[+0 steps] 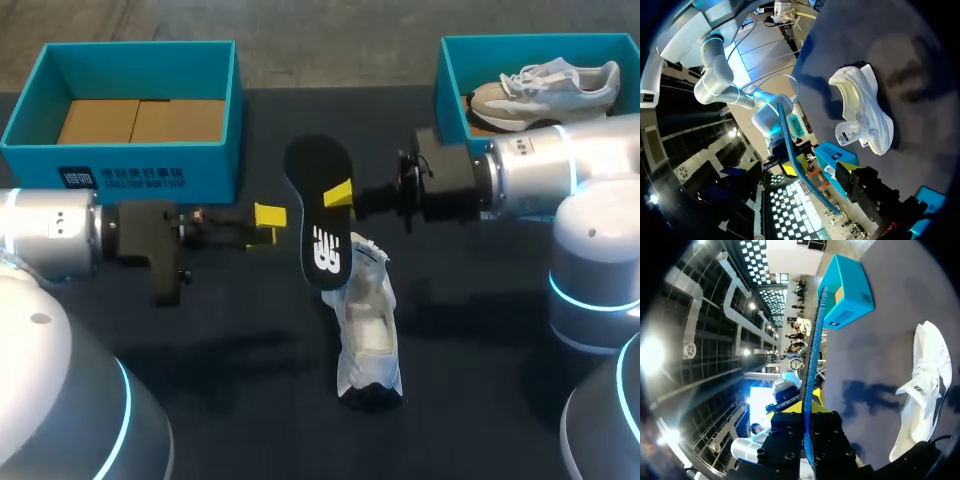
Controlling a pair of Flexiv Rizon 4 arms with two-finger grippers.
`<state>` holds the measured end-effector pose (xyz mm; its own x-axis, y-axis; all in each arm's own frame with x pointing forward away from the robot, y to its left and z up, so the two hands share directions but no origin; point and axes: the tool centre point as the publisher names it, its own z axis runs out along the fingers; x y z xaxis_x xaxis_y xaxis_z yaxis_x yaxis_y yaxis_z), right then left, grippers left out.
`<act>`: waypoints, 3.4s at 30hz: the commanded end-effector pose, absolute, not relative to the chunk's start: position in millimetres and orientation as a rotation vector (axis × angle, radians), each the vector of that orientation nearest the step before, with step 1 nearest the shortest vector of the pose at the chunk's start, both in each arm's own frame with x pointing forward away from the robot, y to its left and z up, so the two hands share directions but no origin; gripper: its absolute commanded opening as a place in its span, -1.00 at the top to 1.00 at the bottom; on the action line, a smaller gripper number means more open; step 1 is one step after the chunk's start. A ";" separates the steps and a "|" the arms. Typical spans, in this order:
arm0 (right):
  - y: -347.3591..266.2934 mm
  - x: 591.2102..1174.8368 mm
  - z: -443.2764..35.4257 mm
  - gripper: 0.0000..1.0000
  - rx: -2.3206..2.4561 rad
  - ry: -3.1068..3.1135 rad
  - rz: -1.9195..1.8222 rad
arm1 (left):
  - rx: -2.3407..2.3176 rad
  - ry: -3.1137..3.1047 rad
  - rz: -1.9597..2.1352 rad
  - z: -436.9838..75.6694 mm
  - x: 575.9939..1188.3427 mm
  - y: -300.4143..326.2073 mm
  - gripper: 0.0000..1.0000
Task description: Take the shoe out of the shoebox, open the shoe tongue, remove and reinsert the insole, then place the shoe into the shoebox
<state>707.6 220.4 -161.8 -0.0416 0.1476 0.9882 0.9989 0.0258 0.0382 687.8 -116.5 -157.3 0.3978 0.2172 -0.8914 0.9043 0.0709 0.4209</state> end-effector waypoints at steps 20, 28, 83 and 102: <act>214.6 717.4 -202.0 1.00 -1.288 -1.387 -1.140 | 1.524 1.504 -0.761 -131.3 699.4 -59.4 -1.00; 213.4 717.7 -209.1 1.00 -1.282 -1.392 -1.116 | 1.515 1.663 -0.757 -125.8 712.2 -63.1 -1.00; 214.8 717.5 -228.0 1.00 -1.275 -1.454 -1.118 | 1.973 2.633 -0.285 -106.9 795.8 -165.1 -1.00; 214.8 717.5 -228.0 1.00 -1.275 -1.454 -1.118 | 1.922 2.154 -0.491 -102.6 772.0 -145.0 -1.00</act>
